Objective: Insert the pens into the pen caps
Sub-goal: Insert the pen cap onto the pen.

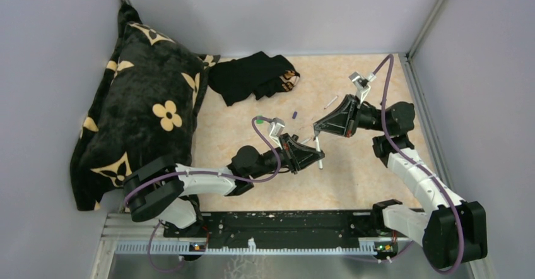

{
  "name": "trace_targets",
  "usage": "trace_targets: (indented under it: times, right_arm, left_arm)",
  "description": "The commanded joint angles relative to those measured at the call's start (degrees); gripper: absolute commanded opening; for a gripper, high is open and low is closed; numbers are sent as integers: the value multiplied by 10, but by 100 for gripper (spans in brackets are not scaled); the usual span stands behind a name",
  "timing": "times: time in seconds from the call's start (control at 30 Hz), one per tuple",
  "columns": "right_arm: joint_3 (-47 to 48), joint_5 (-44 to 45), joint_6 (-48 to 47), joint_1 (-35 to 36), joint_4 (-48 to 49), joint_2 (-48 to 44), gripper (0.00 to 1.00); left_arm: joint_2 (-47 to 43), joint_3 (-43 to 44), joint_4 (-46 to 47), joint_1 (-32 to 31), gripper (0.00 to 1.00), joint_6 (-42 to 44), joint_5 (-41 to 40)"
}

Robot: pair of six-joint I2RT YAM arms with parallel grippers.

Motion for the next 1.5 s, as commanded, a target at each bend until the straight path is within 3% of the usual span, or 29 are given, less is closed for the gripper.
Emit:
trace_targets:
  times: [0.0, 0.7, 0.8, 0.9, 1.13, 1.37, 1.47]
  right_arm:
    - [-2, -4, -18, 4, 2, -5, 0]
    - [-8, -38, -59, 14, -28, -12, 0]
    - [7, -37, -135, 18, -123, -16, 0]
    - [37, -39, -250, 21, -274, -20, 11]
    - [82, -43, -388, 17, -410, -36, 31]
    - [122, -48, -476, -1, -511, -50, 52]
    - [144, -53, -574, -11, -597, -59, 60]
  left_arm:
    - [1, 5, 20, -1, 0, 7, -3]
    - [-12, -14, 44, -1, 0, 39, -39]
    - [-15, -5, 27, 0, 0, 71, -40]
    - [-16, 5, 14, 0, 0, 126, -37]
    - [-27, -1, 12, 0, 0, 222, -32]
    - [-37, -15, 0, 0, 0, 244, -28]
    - [-49, -25, 1, 0, 0, 238, -36]
